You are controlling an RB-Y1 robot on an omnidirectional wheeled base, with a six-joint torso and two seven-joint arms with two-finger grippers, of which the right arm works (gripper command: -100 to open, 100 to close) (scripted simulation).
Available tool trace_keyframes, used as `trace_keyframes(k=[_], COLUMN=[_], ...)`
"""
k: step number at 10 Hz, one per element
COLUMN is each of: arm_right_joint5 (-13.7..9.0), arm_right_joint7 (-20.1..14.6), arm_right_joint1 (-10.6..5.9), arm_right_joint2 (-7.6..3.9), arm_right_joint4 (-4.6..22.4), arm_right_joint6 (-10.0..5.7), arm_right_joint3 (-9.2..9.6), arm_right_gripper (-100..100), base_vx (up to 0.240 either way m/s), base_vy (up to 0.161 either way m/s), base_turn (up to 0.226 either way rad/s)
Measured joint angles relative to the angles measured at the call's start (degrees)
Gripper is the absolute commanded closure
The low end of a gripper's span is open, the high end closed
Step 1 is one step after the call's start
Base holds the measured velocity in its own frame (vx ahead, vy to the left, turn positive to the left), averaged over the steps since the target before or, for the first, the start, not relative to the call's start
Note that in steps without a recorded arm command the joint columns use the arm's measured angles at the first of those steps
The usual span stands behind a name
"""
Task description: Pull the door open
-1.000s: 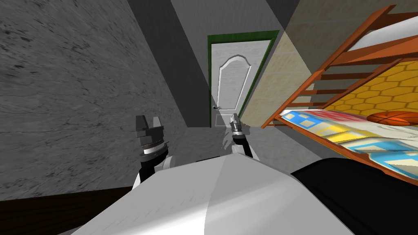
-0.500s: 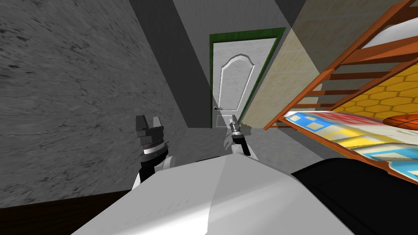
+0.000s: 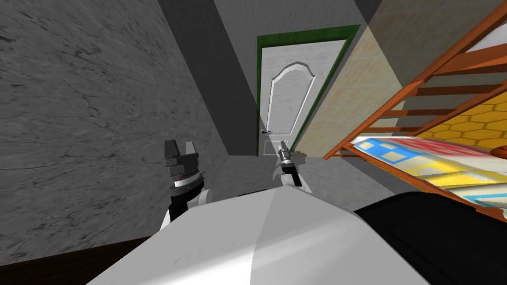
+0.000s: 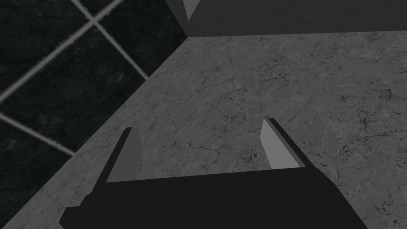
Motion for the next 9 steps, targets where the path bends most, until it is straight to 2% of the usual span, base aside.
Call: trace_keyframes(k=[3, 4, 6, 7, 9], arm_right_joint5=[-0.06, -0.14, -0.44, -0.57, -0.53], arm_right_joint7=[-0.30, -0.45, -1.09, -1.43, -1.41], arm_right_joint1=[-1.72, -3.00, -4.83, -5.20, -6.66], arm_right_joint2=[-0.60, -0.93, -1.97, -2.44, -2.51], arm_right_joint4=[4.28, 6.20, 10.04, 11.47, 14.05], arm_right_joint6=[-0.95, -1.11, -1.73, -1.99, -1.99], arm_right_joint3=[-0.90, -1.45, -2.60, -3.06, -3.51], arm_right_gripper=[-100, -100, -100, -100, -100], base_vx=[0.088, 0.113, 0.101, 0.061, 0.067], base_vy=[-0.008, -0.001, -0.002, -0.005, 0.003], base_turn=[0.050, 0.054, 0.052, 0.011, 0.042])
